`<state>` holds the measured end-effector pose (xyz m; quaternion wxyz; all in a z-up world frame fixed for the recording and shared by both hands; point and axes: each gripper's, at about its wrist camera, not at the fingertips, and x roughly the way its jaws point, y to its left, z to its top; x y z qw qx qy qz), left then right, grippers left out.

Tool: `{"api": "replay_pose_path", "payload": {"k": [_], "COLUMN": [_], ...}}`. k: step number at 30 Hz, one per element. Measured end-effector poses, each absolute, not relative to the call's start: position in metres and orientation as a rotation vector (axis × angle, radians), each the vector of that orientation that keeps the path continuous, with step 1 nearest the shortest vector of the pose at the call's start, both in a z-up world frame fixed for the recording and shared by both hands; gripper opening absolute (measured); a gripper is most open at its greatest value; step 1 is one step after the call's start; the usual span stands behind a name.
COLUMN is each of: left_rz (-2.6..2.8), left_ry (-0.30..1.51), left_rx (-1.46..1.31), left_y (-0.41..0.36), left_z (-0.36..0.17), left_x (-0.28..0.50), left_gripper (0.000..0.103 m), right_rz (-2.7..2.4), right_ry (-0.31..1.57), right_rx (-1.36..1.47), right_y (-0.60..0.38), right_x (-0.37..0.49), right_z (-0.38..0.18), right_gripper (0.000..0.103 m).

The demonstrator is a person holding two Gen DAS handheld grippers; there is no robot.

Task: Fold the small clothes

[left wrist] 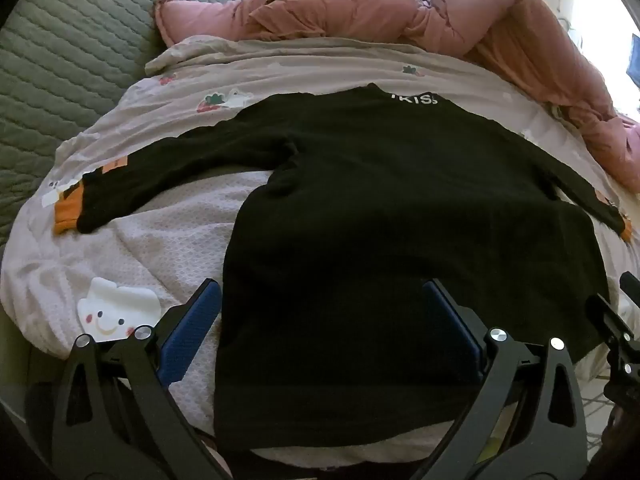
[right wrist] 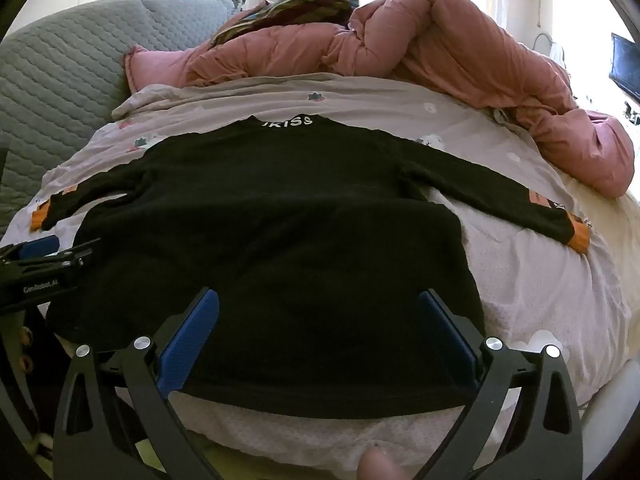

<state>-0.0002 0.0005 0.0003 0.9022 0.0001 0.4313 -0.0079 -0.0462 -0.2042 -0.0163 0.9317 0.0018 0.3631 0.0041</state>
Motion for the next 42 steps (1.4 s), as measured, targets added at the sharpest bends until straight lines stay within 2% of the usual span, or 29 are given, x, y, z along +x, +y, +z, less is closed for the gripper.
{"api": "replay_pose_path", "payload": {"k": [42], "left_rz": [-0.017], "left_ry": [0.895], "left_rx": [-0.001], "left_y": [0.0007], "left_z": [0.0002], "left_x": [0.0], "left_gripper": [0.094], "right_rz": [0.005], "right_ry": [0.753], "right_rx": [-0.018], "right_y": [-0.204], "right_x": [-0.0467], "right_z": [-0.0146], "right_gripper": [0.099]}}
